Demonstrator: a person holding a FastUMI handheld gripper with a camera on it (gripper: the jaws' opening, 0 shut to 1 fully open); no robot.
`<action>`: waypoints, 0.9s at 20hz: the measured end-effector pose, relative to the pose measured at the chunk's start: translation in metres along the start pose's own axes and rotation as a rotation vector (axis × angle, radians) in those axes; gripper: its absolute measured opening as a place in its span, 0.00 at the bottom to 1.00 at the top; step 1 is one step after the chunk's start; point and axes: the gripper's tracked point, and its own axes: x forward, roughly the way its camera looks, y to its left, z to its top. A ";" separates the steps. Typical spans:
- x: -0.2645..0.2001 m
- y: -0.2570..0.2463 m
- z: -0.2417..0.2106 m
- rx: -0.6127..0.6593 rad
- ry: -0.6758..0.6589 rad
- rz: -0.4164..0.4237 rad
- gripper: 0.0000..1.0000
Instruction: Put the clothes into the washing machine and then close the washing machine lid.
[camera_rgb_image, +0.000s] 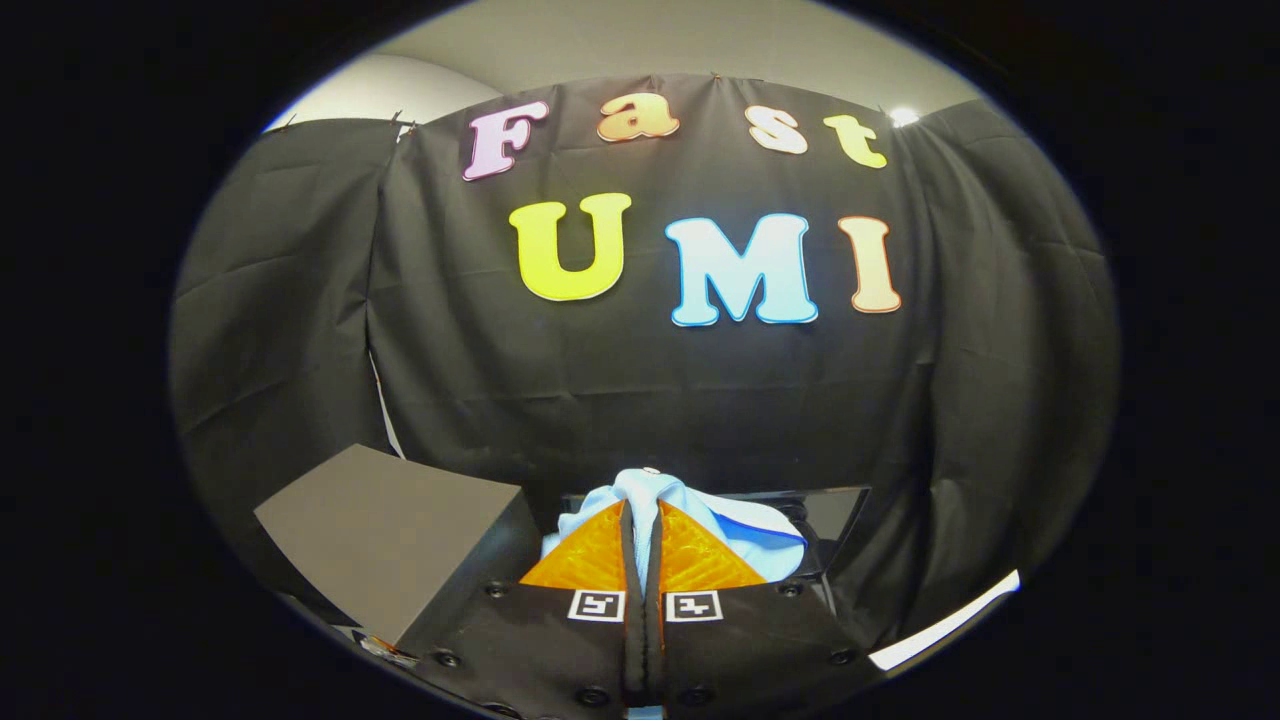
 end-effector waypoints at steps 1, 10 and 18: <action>0.002 -0.005 -0.005 -0.008 0.008 -0.007 0.01; 0.024 -0.039 -0.055 -0.010 0.099 -0.037 0.01; 0.045 -0.053 -0.104 -0.034 0.187 -0.051 0.01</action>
